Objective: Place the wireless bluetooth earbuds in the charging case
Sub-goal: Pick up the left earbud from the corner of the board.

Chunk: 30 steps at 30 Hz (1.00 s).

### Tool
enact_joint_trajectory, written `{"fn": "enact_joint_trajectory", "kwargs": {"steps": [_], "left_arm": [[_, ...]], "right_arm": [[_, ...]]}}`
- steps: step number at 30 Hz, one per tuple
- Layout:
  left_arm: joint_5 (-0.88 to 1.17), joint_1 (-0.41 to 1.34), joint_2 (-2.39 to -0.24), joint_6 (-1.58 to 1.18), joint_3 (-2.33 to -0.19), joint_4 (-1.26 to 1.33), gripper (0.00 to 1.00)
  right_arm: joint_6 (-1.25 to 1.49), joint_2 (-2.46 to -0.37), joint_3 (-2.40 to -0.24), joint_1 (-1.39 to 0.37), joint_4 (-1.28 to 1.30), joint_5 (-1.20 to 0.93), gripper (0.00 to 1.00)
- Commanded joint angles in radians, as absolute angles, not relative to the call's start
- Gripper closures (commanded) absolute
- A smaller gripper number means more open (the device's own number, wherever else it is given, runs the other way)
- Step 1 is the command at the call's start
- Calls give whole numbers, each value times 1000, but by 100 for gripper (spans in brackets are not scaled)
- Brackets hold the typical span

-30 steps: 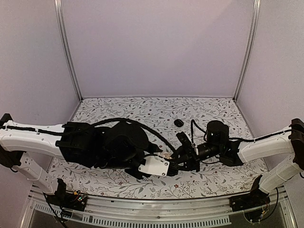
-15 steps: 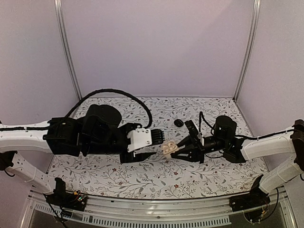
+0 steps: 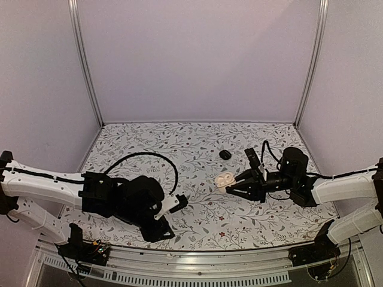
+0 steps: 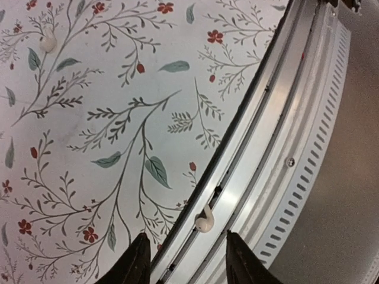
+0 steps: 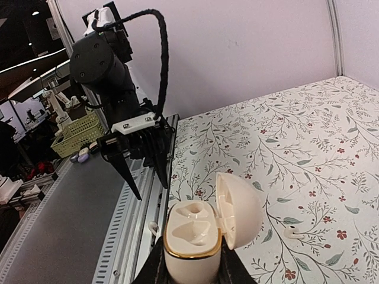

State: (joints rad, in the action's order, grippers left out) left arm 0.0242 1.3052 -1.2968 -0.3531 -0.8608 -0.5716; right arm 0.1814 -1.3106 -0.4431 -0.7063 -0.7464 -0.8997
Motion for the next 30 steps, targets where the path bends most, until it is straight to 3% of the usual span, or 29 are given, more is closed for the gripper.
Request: {"fn": "enact_joint_trajectory", "kwargs": {"steps": [1,9,16,21,30], "left_arm": [[111,1373,-1278,-568,-791,-611,60],[62,1494,-1267,-476,-703,-488,58],[-13,1478,-1104,-352,-520,-208,55],[-24,1467,-1154,-365,-564,-273,56],[-54,1534,-1439,-360,-747,-523,58]], "right_arm": [[187,-1299,-431,-698,-745,-902,100],[181,-1305,-431,-696,-738,-918,100],[183,-1290,-431,-696,-731,-922,100],[179,-1293,-437,-696,-729,-930,100],[178,-1295,-437,-695,-726,-937,100]]}}
